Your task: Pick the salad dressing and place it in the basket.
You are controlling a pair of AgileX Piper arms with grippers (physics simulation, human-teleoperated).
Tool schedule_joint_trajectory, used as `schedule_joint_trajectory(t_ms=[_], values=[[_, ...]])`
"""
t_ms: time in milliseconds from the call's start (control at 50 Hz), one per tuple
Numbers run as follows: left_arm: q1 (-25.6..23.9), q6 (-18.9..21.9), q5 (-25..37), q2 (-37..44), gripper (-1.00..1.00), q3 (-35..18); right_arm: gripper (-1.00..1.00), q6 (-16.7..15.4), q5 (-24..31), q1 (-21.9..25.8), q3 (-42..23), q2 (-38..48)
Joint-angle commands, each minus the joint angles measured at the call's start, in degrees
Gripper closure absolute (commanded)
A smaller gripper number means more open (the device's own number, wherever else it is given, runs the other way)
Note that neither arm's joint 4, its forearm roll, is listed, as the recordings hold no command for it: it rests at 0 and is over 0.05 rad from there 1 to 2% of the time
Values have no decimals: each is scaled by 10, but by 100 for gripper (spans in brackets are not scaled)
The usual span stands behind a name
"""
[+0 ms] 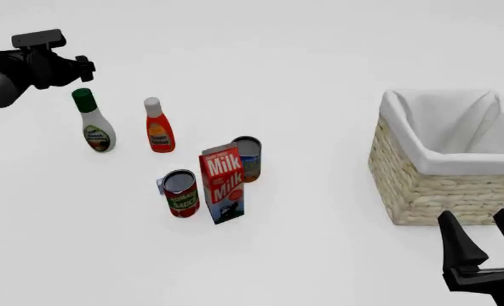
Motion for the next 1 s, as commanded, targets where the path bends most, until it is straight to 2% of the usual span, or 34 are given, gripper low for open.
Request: schedule_joint_trajectory(t_ms=[20,300,1000], values=[[-9,7,-25,5,-100,37,-100,2,10,2,0,-8],[-14,4,-42,19,-100,54,-100,2,15,0,0,-13],[-9,13,-105,34,-100,138,-100,7,39,5,0,-36]])
